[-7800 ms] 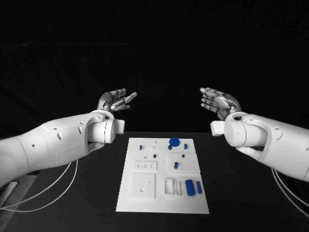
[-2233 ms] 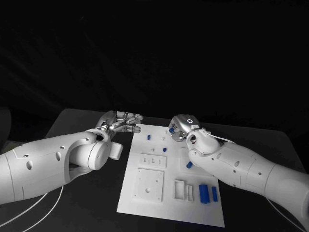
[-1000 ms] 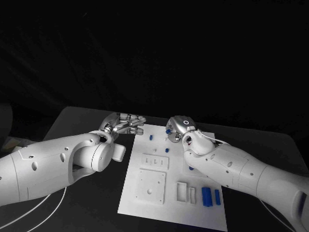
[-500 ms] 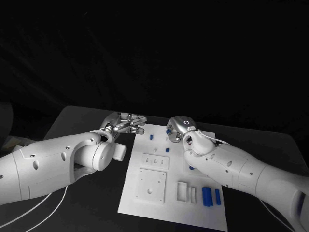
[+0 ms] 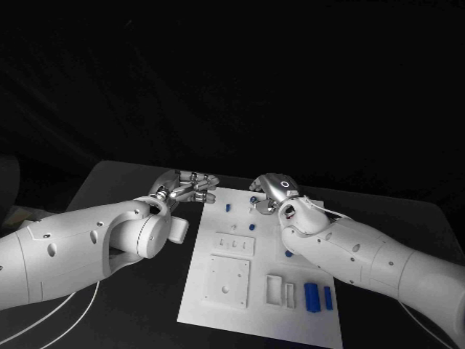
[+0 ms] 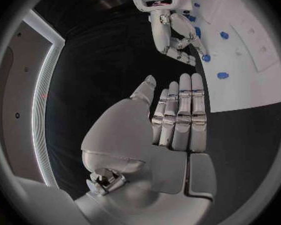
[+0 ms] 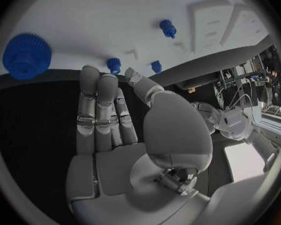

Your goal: Assemble the parts on the task board

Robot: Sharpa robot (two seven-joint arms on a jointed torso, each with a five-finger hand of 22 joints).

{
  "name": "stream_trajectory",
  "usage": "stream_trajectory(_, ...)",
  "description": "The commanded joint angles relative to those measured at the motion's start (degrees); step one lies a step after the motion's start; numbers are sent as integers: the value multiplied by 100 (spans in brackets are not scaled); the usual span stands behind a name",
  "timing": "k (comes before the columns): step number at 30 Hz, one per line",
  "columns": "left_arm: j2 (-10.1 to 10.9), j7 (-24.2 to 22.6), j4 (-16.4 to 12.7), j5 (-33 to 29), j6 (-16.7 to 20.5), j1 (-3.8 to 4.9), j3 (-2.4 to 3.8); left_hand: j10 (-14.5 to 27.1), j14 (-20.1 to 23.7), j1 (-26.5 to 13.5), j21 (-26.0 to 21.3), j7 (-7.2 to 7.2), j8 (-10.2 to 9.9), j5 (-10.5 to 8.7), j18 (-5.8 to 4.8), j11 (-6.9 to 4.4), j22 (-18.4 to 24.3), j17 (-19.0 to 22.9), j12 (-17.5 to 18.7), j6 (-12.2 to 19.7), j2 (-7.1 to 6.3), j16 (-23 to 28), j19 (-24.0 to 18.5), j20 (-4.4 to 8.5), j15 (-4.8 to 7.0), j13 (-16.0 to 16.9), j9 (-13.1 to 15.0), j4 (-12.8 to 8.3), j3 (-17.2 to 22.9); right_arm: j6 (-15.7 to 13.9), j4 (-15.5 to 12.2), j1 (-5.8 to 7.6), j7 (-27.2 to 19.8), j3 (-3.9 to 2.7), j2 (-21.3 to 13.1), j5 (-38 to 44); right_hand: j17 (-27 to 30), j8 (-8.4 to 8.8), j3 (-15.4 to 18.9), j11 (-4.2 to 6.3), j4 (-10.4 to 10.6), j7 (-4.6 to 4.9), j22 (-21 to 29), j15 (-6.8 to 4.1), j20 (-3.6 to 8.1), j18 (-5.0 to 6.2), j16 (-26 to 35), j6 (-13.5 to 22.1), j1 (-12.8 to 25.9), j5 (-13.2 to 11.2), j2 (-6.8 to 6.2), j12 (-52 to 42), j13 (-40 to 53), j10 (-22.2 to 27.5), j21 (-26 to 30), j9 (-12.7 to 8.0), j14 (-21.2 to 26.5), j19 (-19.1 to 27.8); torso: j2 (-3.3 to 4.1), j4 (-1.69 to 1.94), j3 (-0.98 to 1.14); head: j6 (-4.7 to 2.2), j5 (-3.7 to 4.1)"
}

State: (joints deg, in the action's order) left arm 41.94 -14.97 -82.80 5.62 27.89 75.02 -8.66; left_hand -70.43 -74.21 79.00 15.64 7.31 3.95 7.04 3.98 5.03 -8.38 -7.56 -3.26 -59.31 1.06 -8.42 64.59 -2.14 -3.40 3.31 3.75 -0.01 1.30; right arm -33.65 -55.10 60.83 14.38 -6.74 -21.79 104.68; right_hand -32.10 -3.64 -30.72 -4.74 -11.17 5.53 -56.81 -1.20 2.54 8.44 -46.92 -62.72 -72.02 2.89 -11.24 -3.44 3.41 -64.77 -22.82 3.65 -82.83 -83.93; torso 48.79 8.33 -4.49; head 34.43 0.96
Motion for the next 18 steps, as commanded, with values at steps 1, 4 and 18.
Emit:
stream_trajectory(1,29,-33,-36,-6,-85,8,5,33,42,-12,13,15,-21,-11,-24,14,-5,6,-19,-40,14,-22,-39,-20,9,8,7,-18,12,-136,-304,2,129,-65,-240,-171,12,5,-205,38,49,15,-3,-45,19,47,-3,-89,69,31,-14,14,4,-213,43,6,0,-187,-9,-31,-2,-32,26)
stream_trajectory(4,84,-61,-74,20,-116,11,5,47,53,29,18,12,-21,20,-23,17,-9,10,-13,-60,20,-14,-57,-19,7,6,8,-41,51,-66,-647,3,201,-174,-562,-284,11,4,-338,110,87,42,-17,-92,64,10,-10,-108,136,72,-21,13,8,-512,42,7,-2,-194,-14,-78,12,-24,1)
stream_trajectory(18,204,-104,-120,62,-210,14,4,16,49,23,41,7,-20,13,-20,2,-25,12,-11,-61,0,-10,-72,-21,11,5,8,-43,79,890,-1160,-5,-7,-540,-1427,-970,-360,-18,1171,608,209,-33,-724,-440,432,-418,-302,53,115,960,8,-1163,3079,-1633,-898,16,-41,-253,-27,-234,99,-33,-34)
